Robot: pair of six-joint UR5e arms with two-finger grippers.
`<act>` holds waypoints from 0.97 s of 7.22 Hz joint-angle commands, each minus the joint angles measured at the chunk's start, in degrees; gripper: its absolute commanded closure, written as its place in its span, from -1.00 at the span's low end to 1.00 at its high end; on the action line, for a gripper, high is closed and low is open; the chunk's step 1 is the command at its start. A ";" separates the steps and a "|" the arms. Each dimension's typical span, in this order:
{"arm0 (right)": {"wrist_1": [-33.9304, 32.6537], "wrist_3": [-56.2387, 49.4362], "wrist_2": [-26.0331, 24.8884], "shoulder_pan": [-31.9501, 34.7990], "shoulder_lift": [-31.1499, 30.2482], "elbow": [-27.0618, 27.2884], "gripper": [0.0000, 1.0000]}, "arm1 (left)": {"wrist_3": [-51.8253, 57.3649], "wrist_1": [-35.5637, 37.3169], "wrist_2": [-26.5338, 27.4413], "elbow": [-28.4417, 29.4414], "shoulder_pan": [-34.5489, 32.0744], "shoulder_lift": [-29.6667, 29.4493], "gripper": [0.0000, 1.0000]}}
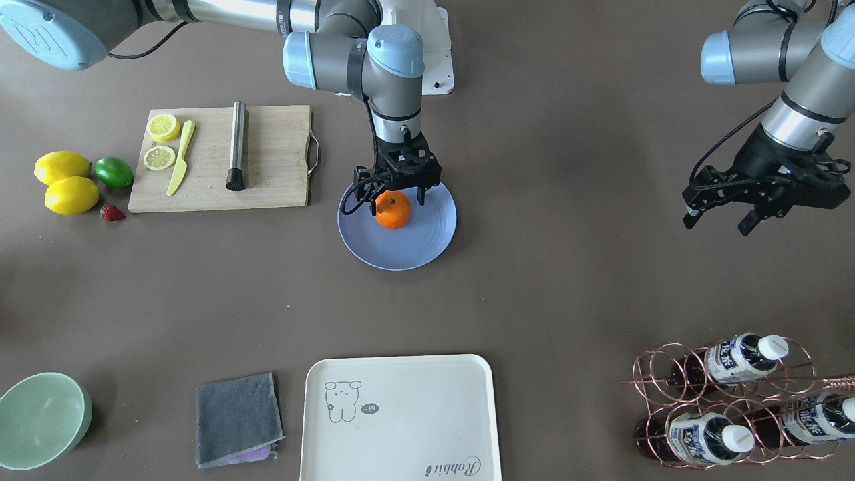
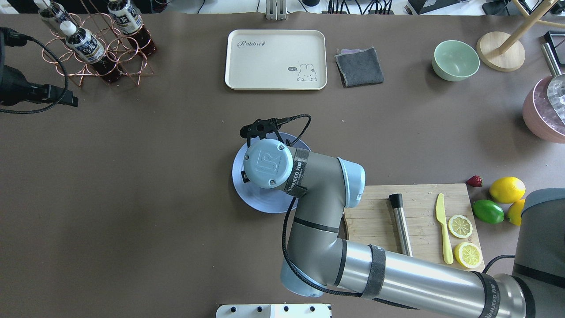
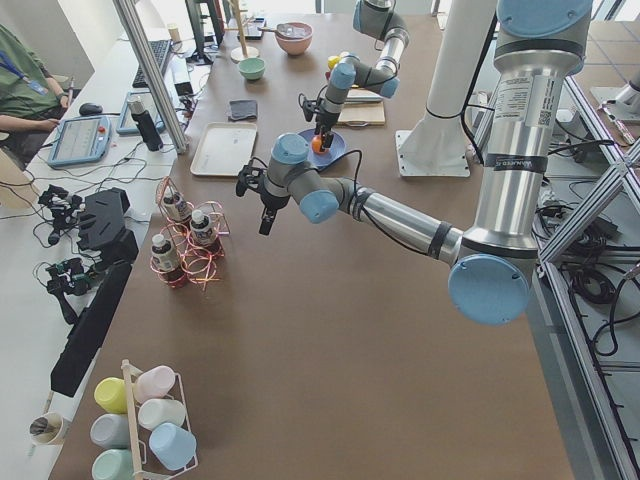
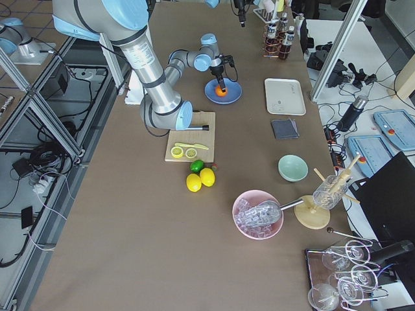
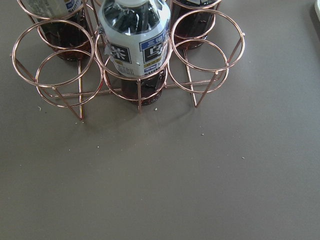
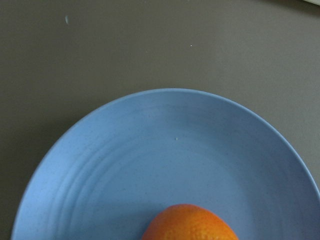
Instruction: Pick orange to plate
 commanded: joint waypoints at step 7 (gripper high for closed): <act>-7.80 -28.65 27.70 37.03 -26.09 18.42 -1.00 | 18.60 1.33 -2.74 1.17 -9.65 10.32 -0.96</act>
